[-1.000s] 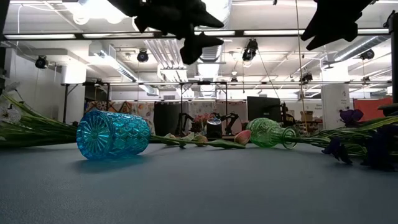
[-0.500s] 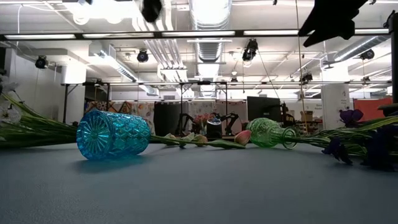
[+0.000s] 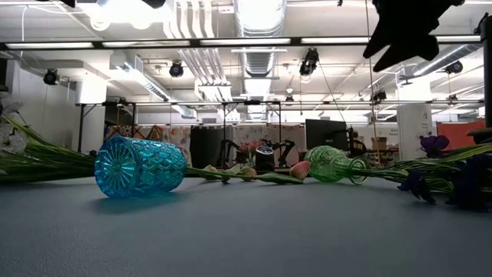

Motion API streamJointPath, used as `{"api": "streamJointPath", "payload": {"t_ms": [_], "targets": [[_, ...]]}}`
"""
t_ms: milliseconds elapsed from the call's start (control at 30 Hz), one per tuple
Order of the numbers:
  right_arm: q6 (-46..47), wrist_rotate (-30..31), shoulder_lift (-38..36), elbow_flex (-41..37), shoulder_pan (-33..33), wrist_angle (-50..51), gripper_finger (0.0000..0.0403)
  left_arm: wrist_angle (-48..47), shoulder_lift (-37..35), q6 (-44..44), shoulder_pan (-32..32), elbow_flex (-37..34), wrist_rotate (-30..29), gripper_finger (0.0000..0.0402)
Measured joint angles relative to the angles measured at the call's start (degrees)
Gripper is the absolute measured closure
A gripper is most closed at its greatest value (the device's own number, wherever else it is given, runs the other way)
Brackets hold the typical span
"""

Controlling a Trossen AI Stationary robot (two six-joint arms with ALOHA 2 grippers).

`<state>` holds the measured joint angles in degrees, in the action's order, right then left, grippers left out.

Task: Sort flowers into vase by color
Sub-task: Adjust the green vase

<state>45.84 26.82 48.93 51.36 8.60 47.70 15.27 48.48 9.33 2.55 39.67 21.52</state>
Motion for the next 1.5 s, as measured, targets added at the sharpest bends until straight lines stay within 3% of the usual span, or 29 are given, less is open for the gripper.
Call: {"api": "streamJointPath", "payload": {"t_ms": [300,533,900,1000,1300,1500], "targets": [[-5.0,0.2,3.8,0.0,-0.3,0.0,0.0177,-1.5,-0.8,-2.6,0.0,4.0,0.0,0.0242],[-3.3,1.2,4.5,0.0,-3.1,-6.7,0.0177,-21.4,-2.5,-7.0,0.3,10.7,0.0,0.0242],[-7.5,-12.2,10.0,0.0,-16.0,-4.8,0.0174,-22.6,-9.5,-10.7,0.3,8.2,0.0,0.0242],[-7.5,-15.3,11.3,0.0,-18.4,-4.6,0.0157,-21.3,-10.0,-9.9,0.3,8.2,0.0,0.0242],[-6.0,-16.7,18.2,0.0,-20.7,-4.6,0.0081,-21.8,-10.2,-9.3,0.3,8.2,0.0,0.0242],[-6.0,-16.8,26.4,1.2,-21.1,-4.3,0.0075,-22.4,-10.2,-9.3,0.3,8.2,0.0,0.0242]]}}
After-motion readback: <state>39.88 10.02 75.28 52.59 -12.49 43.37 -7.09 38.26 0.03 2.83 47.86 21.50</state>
